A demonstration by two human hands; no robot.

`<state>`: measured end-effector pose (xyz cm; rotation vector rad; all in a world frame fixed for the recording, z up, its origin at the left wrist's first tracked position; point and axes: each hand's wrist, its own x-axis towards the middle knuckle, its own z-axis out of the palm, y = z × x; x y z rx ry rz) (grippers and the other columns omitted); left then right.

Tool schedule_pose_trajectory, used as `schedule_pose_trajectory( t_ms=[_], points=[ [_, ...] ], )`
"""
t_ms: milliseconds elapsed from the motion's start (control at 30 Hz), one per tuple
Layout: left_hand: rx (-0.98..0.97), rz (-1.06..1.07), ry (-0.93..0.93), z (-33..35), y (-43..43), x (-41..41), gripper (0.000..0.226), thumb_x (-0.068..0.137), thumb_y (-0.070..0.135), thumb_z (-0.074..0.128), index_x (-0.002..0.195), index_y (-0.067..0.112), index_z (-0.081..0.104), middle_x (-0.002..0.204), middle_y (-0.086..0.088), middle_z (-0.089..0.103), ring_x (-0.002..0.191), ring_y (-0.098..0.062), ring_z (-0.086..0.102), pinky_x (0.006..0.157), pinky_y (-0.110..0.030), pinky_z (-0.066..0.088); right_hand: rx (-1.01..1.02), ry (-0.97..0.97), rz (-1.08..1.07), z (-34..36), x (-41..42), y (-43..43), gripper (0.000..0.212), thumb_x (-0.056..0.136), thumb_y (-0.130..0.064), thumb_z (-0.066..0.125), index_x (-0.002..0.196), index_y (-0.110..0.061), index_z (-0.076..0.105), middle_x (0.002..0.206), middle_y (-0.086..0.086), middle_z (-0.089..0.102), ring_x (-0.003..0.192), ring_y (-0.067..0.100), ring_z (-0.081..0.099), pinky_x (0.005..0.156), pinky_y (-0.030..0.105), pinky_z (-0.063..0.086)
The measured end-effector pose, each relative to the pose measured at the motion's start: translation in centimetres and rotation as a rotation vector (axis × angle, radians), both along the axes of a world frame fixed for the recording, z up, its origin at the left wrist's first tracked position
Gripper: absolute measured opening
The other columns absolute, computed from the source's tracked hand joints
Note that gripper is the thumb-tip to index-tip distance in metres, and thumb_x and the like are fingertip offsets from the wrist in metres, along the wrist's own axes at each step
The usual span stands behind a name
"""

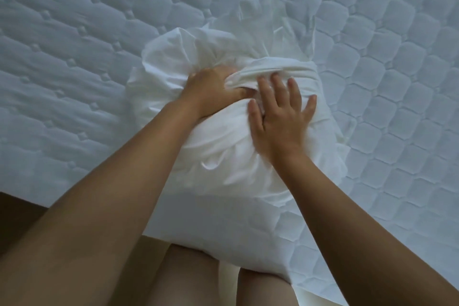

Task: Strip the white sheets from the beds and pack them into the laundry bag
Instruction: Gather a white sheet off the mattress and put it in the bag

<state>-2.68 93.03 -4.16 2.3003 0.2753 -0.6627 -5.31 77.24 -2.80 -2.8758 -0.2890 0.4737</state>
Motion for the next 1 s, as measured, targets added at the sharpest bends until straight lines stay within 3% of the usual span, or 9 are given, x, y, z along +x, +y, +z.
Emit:
schedule_pose_trajectory(
  t_ms=[100, 167, 233, 333, 433, 500, 600, 833, 1000],
  points=[
    [0.261, 0.227, -0.223, -0.1, 2.5, -2.6, 0.089, 0.067, 0.073, 0.047, 0.135, 0.016, 0.052, 0.139, -0.01, 0.05, 0.13, -0.031, 0.043, 0.109, -0.044, 0.028, -0.074, 0.055, 0.01, 0.1, 0.4, 0.1, 0.056, 0.097, -0.048, 0.026, 0.148, -0.026, 0.031, 0.156, 0.001, 0.027, 0.146, 0.027, 0.015, 0.111, 0.059, -0.001],
    [0.377, 0.484, -0.064, -0.8, 4.3, -5.1, 0.102, 0.069, 0.069, 0.063, 0.149, 0.017, 0.027, 0.153, -0.014, 0.028, 0.142, -0.032, 0.022, 0.112, -0.051, 0.019, -0.121, 0.092, 0.008, 0.1, 1.0, 0.6, 0.054, 0.099, -0.048, 0.028, 0.15, -0.029, 0.024, 0.159, -0.002, 0.019, 0.147, 0.024, 0.007, 0.112, 0.058, -0.004],
    [0.192, 0.765, 0.15, -1.6, 5.1, -6.9, 0.127, 0.057, 0.066, 0.076, 0.153, 0.014, 0.011, 0.155, -0.014, 0.024, 0.143, -0.029, 0.023, 0.115, -0.046, 0.023, -0.162, 0.121, -0.006, 0.1, 1.3, 1.4, 0.055, 0.099, -0.049, 0.026, 0.15, -0.03, 0.021, 0.16, -0.004, 0.015, 0.147, 0.024, 0.004, 0.112, 0.059, -0.004],
    [-0.291, 1.032, 0.112, -1.0, 4.5, -6.6, 0.113, 0.05, 0.058, 0.079, 0.142, 0.006, 0.04, 0.128, -0.007, 0.059, 0.112, -0.015, 0.06, 0.094, -0.029, 0.049, -0.208, 0.142, -0.024, -0.1, 1.6, 2.5, 0.054, 0.1, -0.049, 0.024, 0.15, -0.03, 0.02, 0.16, -0.003, 0.014, 0.147, 0.026, 0.003, 0.111, 0.061, -0.004],
    [-0.413, 0.815, 0.059, 1.3, 3.0, -4.8, 0.066, 0.063, 0.052, 0.078, 0.115, 0.012, 0.066, 0.092, 0.008, 0.068, 0.078, -0.001, 0.064, 0.072, -0.019, 0.049, -0.227, 0.137, -0.041, -0.1, 1.6, 2.9, 0.054, 0.1, -0.048, 0.025, 0.15, -0.029, 0.022, 0.159, -0.003, 0.015, 0.147, 0.027, 0.003, 0.111, 0.061, -0.005],
    [-0.297, 0.556, 0.077, 2.7, 1.6, -4.4, 0.093, 0.046, 0.071, 0.07, 0.125, 0.023, 0.058, 0.11, 0.006, 0.058, 0.1, -0.007, 0.059, 0.09, -0.023, 0.047, -0.204, 0.135, -0.06, -0.3, 2.0, 2.8, 0.053, 0.099, -0.047, 0.027, 0.149, -0.029, 0.024, 0.158, -0.003, 0.017, 0.146, 0.026, 0.005, 0.111, 0.06, -0.003],
    [0.103, 0.16, 0.223, 4.8, -1.5, -4.5, 0.125, 0.04, 0.085, 0.065, 0.148, 0.041, 0.019, 0.134, -0.004, 0.021, 0.13, -0.025, 0.025, 0.109, -0.041, 0.029, -0.146, 0.088, -0.072, -0.7, 2.4, 2.2, 0.051, 0.097, -0.047, 0.035, 0.144, -0.029, 0.035, 0.154, -0.003, 0.027, 0.144, 0.023, 0.014, 0.111, 0.055, 0.004],
    [0.381, -0.162, 0.256, 4.7, -6.0, -4.5, 0.131, 0.048, 0.088, 0.061, 0.149, 0.027, 0.004, 0.152, -0.01, -0.006, 0.138, -0.035, 0.006, 0.108, -0.052, 0.022, 0.472, 0.031, -0.3, 0.6, 2.3, -3.9, 0.057, 0.086, -0.049, 0.048, 0.131, -0.014, 0.056, 0.139, 0.006, 0.05, 0.132, 0.021, 0.039, 0.112, 0.033, 0.024],
    [0.538, -0.138, 0.177, 4.6, -9.8, -3.4, 0.114, 0.061, 0.086, 0.054, 0.149, 0.025, 0.014, 0.149, -0.012, 0.009, 0.131, -0.036, 0.021, 0.102, -0.051, 0.026, 0.313, 0.103, -0.488, 0.7, 0.9, -10.1, 0.1, 0.062, -0.078, 0.039, 0.139, -0.016, 0.043, 0.142, 0.006, 0.041, 0.135, 0.026, 0.03, 0.11, 0.036, 0.019]
  ],
)
